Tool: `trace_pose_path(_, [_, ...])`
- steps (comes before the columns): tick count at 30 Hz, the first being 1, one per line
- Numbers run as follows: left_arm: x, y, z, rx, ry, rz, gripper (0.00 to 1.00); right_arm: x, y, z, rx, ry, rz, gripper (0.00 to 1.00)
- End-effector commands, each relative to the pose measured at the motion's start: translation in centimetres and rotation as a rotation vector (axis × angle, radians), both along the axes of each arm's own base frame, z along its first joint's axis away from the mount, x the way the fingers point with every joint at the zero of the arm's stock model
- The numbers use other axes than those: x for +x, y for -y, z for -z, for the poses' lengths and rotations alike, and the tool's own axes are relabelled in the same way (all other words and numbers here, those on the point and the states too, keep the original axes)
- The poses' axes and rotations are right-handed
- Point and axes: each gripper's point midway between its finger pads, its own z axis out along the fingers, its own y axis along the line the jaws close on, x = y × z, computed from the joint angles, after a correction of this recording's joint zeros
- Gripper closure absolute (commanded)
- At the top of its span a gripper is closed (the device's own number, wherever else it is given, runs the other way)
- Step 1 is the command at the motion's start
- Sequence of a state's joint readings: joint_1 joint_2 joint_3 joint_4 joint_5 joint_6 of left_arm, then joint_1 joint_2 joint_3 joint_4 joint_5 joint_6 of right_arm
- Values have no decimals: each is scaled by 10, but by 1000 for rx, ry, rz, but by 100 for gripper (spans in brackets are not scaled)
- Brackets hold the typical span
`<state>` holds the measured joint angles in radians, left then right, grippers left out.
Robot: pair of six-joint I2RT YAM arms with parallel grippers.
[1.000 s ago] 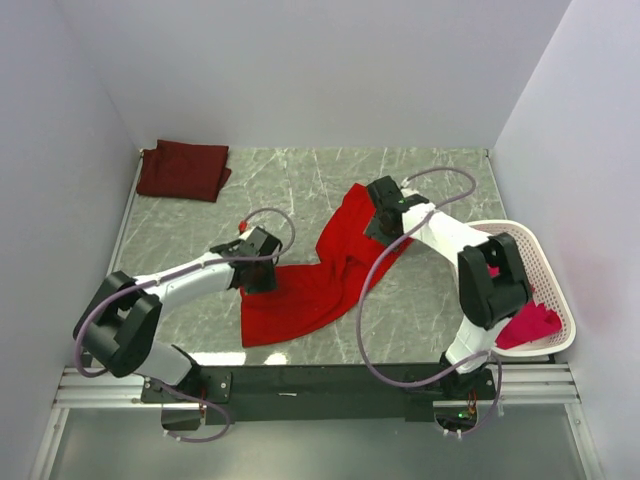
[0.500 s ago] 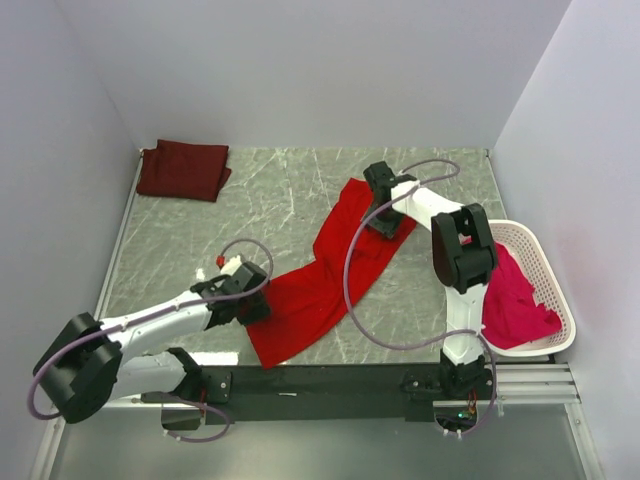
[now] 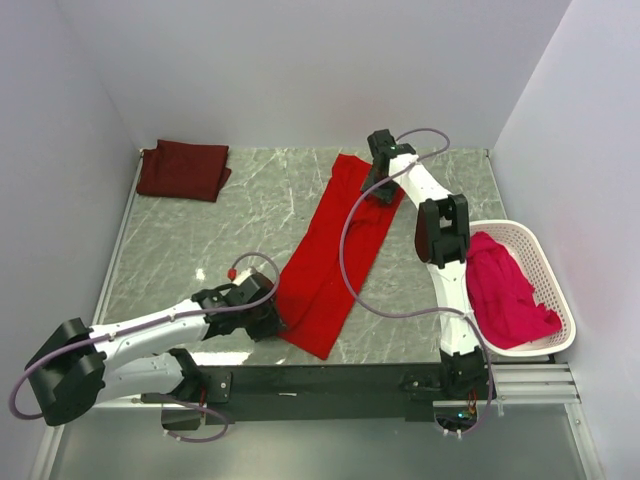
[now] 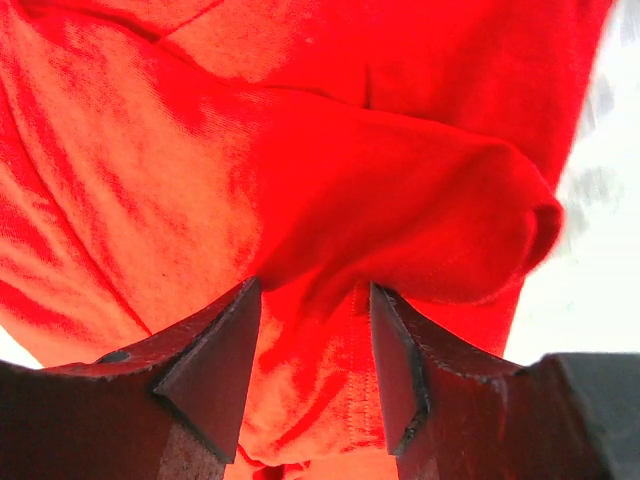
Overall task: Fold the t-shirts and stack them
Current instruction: Fold the tshirt
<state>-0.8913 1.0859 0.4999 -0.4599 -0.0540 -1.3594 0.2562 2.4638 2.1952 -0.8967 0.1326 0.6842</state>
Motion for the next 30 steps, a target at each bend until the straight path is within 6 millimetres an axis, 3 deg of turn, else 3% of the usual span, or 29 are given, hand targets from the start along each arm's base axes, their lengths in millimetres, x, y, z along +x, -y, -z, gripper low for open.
trace_pose_path(1, [0,24,-23,-72,-2,30,55,16,8,3,17,11,-54,45])
trace_pose_path(5, [9,25,-41,-44,79,99,48,29,2,-9,42,88,-141,44])
trace_pose_path(6, [16,34,-60,-70,126,128,46,36,2,-14,32,127,-173,43])
trace_pose_path(8, [24,37,-76,-48,196,202,43,45,7,-33,-5,182,-179,39])
trace_pose_path(9, [36,39,-97,-26,256,203,41,48,9,-40,-22,201,-201,38])
trace_pose_path(11, [59,34,-112,64,356,251,38,54,12,-62,-42,237,-199,36])
trace_pose_path(12, [79,37,-139,66,424,248,37,55,15,-71,-55,248,-186,36])
trace_pose_path(14, [134,15,-141,148,463,222,37,49,21,-94,-66,274,-159,36])
trace_pose_path(15, [160,15,-156,133,512,213,37,49,25,-105,-73,304,-128,36])
trace_pose_path(16, [199,8,-146,125,499,190,38,36,31,-117,-82,313,-104,35])
trace_pose_path(17, [219,7,-146,148,522,230,38,31,38,-122,-95,322,-71,35])
trace_pose_path(18, [247,11,-166,153,587,235,38,25,43,-126,-99,321,-30,35])
trace_pose_path(19, [273,15,-138,195,563,263,38,12,48,-128,-111,311,-18,35])
trace_pose_path(20, [285,21,-130,222,579,341,38,6,52,-127,-119,299,-8,35])
trace_pose_path(21, [302,31,-140,216,612,368,39,1,55,-124,-118,285,18,35])
trace_pose_path(22, [310,37,-107,225,547,414,39,-7,53,-116,-105,253,5,35])
trace_pose_path(25, [312,44,-85,193,487,447,39,-34,53,-94,-92,172,17,36])
trace_pose_path(26, [312,40,-84,198,478,404,40,-39,43,-91,-56,180,-3,38])
trace_pose_path(27, [298,31,-67,215,431,379,40,-50,35,-87,-47,178,-8,38])
trace_pose_path(28, [292,24,-82,217,445,328,40,-78,33,-78,-47,153,-17,38])
trace_pose_path(29, [283,17,-82,208,416,253,39,-84,24,-81,-18,188,-33,38])
trace_pose_path(30, [260,6,-63,214,348,230,39,-98,18,-79,-3,190,-27,38])
